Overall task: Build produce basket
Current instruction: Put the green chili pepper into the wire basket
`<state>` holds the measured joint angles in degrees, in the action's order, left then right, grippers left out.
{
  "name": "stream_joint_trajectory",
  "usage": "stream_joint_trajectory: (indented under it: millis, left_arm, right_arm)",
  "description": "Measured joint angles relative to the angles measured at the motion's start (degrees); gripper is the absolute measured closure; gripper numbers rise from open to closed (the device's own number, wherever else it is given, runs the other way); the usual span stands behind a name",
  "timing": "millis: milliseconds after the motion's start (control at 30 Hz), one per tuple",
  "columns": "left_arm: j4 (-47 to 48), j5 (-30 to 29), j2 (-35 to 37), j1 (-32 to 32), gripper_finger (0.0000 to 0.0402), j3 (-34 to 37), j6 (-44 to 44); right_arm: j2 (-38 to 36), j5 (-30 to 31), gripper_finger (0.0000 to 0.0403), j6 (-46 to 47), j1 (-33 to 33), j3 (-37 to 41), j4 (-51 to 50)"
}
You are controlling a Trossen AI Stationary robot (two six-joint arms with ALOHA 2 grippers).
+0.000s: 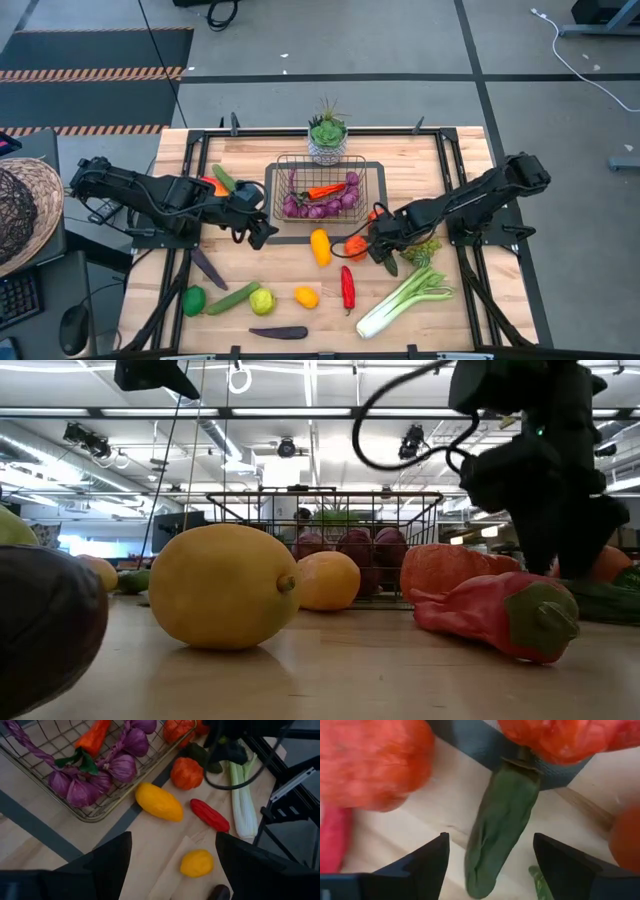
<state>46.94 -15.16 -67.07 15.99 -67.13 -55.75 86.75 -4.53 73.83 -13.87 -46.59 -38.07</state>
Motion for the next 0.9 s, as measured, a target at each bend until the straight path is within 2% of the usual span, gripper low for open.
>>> stream_joint_trajectory:
  millis: [233,433,667,800,900]
  left_arm:
    - [0.0,0.1,0.0,0.0,0.0109,0.0,0.0]
    - [0.0,0.2,0.0,0.0,0.0109,0.0,-0.3]
    - [0.0,0.4,0.0,0.0,0.0109,0.0,-0.3]
    - [0.0,0.4,0.0,0.0,0.0109,0.0,-0.3]
    - [0.0,0.4,0.0,0.0,0.0109,0.0,-0.2]
  right_arm:
    - [5.1,0.1,0.0165,-1.4,0.0,0.0,3.2]
    - [5.4,-0.3,0.0228,-1.5,0.1,-0.2,3.8]
    - [-1.5,-2.0,0.0297,-3.3,0.1,-0.3,0.3]
    - [-7.4,-3.0,0.0304,-1.3,0.1,-0.3,0.4]
    - [-11.4,-1.4,0.0299,-0.3,0.1,-1.6,0.4]
